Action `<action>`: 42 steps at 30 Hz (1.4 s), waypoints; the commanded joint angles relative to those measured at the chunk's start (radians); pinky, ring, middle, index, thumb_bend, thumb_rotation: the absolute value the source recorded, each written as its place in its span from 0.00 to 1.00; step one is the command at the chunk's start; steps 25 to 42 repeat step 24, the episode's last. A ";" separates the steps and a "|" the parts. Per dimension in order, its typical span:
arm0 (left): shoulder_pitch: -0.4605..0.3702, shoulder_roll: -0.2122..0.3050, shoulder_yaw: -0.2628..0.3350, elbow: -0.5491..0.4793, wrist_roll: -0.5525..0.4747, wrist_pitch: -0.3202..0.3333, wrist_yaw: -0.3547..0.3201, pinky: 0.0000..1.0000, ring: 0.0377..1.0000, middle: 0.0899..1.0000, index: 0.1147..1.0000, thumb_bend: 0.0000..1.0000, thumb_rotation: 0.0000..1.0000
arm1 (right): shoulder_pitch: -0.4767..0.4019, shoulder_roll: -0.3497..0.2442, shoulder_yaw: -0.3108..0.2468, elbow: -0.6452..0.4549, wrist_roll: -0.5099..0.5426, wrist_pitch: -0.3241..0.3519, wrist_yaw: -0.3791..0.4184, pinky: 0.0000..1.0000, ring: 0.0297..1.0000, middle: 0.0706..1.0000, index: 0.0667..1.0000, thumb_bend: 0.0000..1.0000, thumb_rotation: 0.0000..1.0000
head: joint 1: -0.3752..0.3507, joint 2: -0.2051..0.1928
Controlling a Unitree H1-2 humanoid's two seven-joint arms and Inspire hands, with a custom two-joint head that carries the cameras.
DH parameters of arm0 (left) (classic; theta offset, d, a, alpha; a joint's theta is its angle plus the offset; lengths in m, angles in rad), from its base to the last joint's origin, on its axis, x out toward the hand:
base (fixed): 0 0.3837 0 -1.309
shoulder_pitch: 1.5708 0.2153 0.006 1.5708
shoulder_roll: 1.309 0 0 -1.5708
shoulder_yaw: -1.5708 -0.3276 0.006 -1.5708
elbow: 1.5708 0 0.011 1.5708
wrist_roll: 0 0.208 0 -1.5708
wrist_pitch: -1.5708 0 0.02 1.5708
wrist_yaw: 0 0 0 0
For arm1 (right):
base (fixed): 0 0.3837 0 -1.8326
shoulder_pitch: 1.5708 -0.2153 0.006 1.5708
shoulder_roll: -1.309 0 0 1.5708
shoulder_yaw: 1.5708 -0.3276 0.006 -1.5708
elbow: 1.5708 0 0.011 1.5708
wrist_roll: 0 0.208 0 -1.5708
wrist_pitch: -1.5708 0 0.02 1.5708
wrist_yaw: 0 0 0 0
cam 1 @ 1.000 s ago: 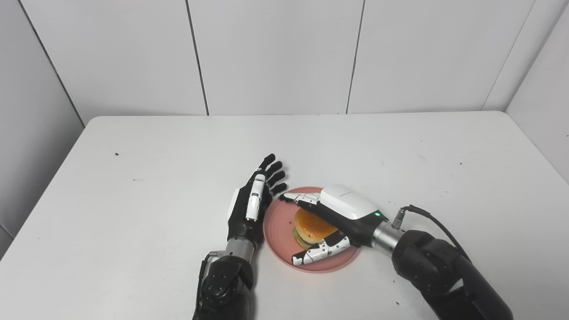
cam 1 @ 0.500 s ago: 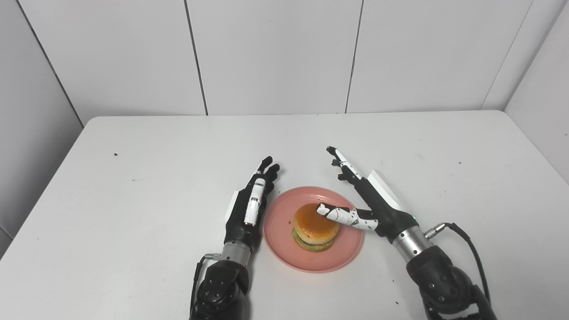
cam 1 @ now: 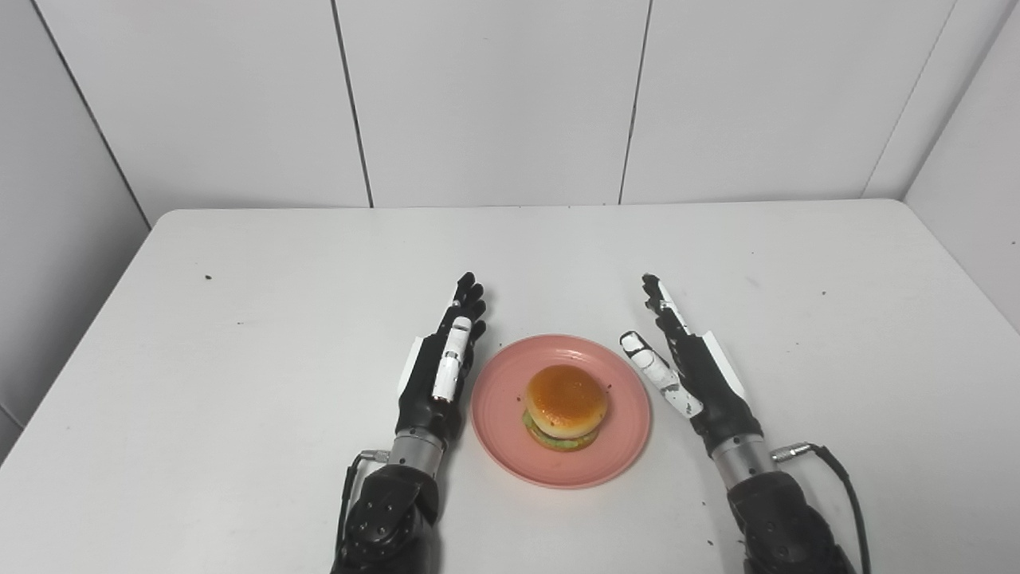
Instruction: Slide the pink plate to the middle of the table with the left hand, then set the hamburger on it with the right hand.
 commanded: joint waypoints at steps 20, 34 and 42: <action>-0.002 0.007 0.013 0.006 -0.032 0.002 -0.022 1.00 1.00 1.00 1.00 0.22 1.00 | -0.058 0.077 -0.083 0.146 0.335 -0.100 -0.016 1.00 1.00 1.00 1.00 0.56 0.93 | -0.003 0.006; 0.000 0.010 0.012 0.006 -0.022 0.003 -0.019 1.00 1.00 1.00 1.00 0.26 1.00 | -0.054 0.082 -0.082 0.132 0.360 -0.092 -0.014 1.00 1.00 1.00 1.00 0.50 0.95 | -0.005 0.006; 0.000 0.010 0.012 0.006 -0.022 0.003 -0.019 1.00 1.00 1.00 1.00 0.26 1.00 | -0.054 0.082 -0.082 0.132 0.360 -0.092 -0.014 1.00 1.00 1.00 1.00 0.50 0.95 | -0.005 0.006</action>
